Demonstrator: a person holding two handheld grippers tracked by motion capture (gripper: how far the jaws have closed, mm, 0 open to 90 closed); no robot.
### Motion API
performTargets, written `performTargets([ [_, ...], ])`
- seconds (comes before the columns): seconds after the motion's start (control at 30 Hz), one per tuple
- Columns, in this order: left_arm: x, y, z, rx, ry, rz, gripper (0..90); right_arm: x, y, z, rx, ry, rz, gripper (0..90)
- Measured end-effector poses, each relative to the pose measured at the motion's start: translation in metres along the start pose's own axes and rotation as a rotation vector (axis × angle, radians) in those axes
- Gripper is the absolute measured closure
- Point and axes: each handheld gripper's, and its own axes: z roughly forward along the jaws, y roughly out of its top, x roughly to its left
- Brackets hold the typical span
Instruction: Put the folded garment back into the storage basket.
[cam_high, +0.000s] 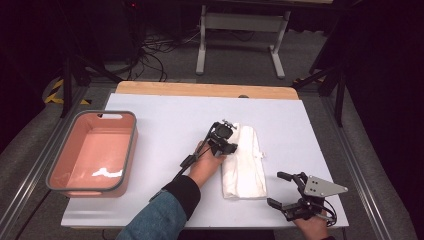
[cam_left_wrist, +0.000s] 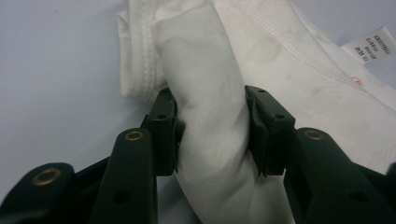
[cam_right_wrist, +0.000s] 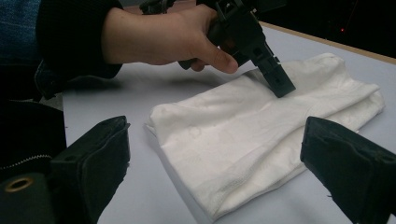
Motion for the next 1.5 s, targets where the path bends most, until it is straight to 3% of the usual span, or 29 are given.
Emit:
performTargets([
  [0.3, -0.003, 0.001, 0.0, 0.001, 0.011, 0.002, 64.7, 0.0, 0.0, 0.0, 0.001, -0.004, -0.002, 8.9],
  [0.53, -0.001, 0.0, 0.0, -0.007, -0.006, 0.016, 66.1, 0.0, 0.0, 0.0, 0.001, -0.004, -0.002, 8.9],
  [0.9, 0.001, 0.001, -0.001, -0.013, -0.031, -0.002, 69.0, 0.0, 0.0, 0.0, 0.003, -0.002, -0.002, 8.9],
  [1.2, 0.0, 0.003, -0.012, -0.044, -0.051, 0.007, 69.6, 0.0, 0.0, -0.001, 0.0, -0.004, 0.002, 9.0],
  [1.5, -0.007, 0.008, -0.034, -0.103, -0.069, 0.036, 69.8, 0.0, 0.0, -0.001, -0.001, -0.006, 0.003, 9.0],
])
